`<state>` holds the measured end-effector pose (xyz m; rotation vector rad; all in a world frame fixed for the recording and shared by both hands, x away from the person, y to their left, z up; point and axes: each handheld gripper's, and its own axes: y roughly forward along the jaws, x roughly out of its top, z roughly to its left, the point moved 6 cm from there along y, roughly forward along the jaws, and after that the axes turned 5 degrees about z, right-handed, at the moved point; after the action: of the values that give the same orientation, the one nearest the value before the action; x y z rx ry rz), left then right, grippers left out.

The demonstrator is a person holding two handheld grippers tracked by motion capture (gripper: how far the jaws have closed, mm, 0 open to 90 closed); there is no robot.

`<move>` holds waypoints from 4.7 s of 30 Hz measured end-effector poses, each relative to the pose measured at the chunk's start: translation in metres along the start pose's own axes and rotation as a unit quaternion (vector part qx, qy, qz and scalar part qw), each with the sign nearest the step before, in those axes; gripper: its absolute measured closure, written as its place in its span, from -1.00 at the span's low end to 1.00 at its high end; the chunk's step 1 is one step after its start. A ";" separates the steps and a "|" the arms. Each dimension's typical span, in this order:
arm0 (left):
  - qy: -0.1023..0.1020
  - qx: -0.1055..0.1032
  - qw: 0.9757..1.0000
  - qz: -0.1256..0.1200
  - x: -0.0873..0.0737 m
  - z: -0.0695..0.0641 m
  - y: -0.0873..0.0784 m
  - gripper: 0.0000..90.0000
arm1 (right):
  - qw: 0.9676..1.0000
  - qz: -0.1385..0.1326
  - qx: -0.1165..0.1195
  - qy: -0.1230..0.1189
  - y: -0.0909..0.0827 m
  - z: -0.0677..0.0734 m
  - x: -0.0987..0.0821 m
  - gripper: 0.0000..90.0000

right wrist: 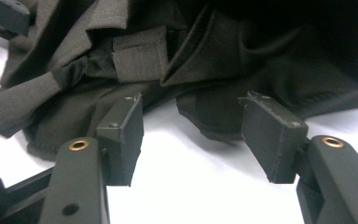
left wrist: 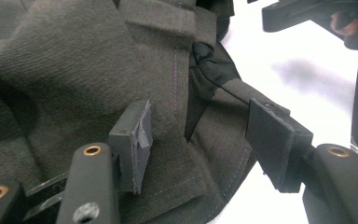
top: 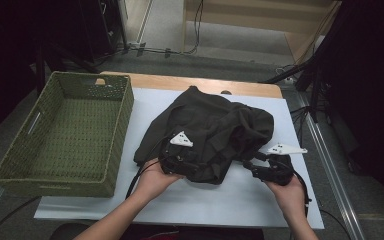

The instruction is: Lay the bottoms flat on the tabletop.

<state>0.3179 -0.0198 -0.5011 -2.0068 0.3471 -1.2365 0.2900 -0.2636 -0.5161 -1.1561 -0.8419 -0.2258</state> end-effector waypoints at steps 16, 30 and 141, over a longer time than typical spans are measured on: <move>-0.006 0.000 1.000 0.000 -0.001 0.002 0.003 -0.07 | 0.997 0.023 -0.069 -0.003 0.056 -0.019 -0.011 0.14; -0.004 0.000 1.000 0.003 -0.002 0.003 0.002 -0.07 | 0.996 0.081 -0.022 0.028 0.024 -0.006 -0.015 0.91; -0.064 0.128 0.990 0.013 0.028 0.106 -0.031 -0.17 | 0.997 -0.020 -0.051 0.055 -0.035 -0.045 -0.012 -0.17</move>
<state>0.4177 0.0330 -0.4889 -1.8417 0.1440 -1.0717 0.2833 -0.3200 -0.5056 -1.2114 -0.7634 -0.3659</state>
